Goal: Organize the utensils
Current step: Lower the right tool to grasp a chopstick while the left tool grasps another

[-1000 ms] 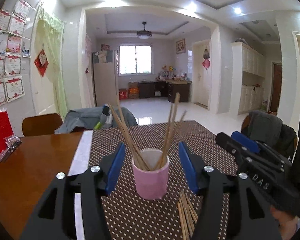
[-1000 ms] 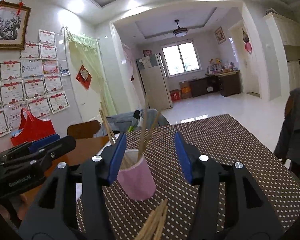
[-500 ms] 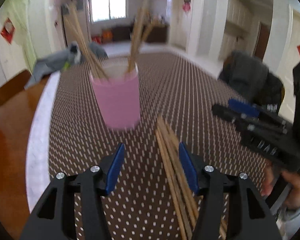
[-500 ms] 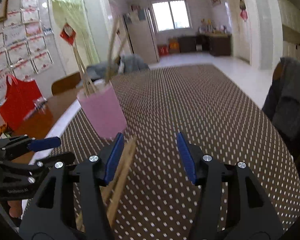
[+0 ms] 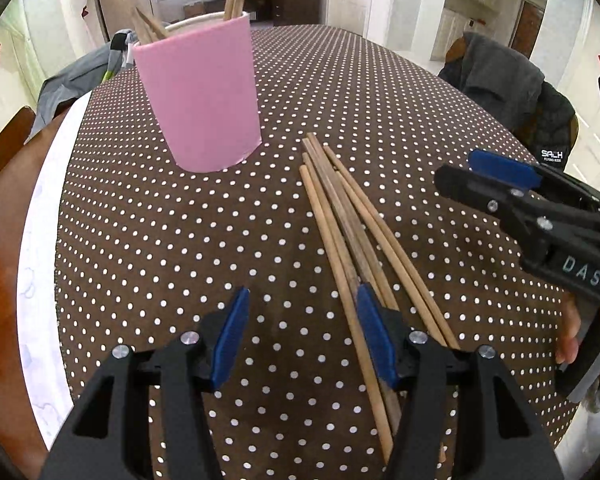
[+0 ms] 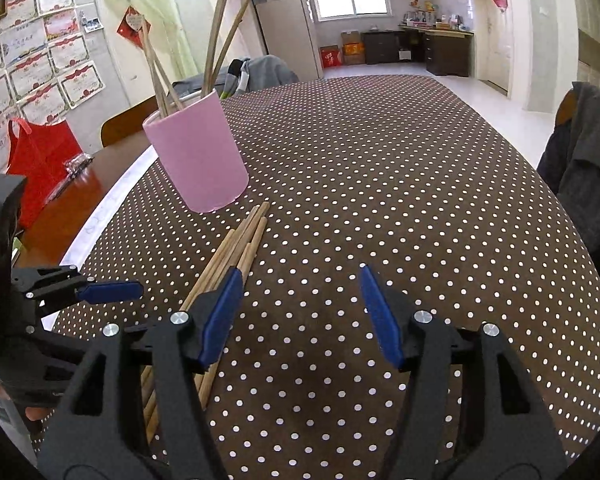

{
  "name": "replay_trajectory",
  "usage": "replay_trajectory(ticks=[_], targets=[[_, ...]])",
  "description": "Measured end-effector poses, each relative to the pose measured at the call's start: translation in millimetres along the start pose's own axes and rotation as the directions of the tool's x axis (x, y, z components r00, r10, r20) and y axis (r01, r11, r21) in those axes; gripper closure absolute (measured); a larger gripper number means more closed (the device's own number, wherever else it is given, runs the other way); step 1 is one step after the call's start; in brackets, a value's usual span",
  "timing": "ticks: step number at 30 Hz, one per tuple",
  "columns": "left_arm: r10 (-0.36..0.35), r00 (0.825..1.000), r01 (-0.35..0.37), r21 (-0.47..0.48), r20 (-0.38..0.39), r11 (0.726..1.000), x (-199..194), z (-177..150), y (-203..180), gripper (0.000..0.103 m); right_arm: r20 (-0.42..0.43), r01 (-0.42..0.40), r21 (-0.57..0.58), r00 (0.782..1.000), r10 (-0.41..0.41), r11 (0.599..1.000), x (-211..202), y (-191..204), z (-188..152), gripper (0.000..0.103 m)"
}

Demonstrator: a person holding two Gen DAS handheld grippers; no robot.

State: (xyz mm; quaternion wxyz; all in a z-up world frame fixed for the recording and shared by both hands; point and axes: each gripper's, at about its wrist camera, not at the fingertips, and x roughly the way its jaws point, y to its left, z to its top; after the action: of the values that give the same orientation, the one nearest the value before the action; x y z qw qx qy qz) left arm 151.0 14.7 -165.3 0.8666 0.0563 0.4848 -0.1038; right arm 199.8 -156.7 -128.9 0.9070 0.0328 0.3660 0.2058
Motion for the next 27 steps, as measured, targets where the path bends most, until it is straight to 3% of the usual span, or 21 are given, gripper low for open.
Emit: replay_trajectory(ticks=[11, 19, 27], targets=[[0.002, 1.0, -0.003, -0.043, -0.006, 0.999, 1, 8, 8, 0.043, -0.093, 0.013, -0.071, 0.995, -0.02, 0.997, 19, 20, 0, 0.04], [0.062, 0.998, -0.062, 0.004, -0.016, 0.998, 2, 5, -1, 0.042, -0.154, 0.029, -0.103, 0.987, -0.045, 0.994, 32, 31, 1, 0.04], [0.047, 0.999, -0.047, -0.011, -0.013, 0.999, 2, 3, 3, 0.042, -0.201, 0.042, -0.132, 0.977, -0.068, 0.99, 48, 41, 0, 0.038]])
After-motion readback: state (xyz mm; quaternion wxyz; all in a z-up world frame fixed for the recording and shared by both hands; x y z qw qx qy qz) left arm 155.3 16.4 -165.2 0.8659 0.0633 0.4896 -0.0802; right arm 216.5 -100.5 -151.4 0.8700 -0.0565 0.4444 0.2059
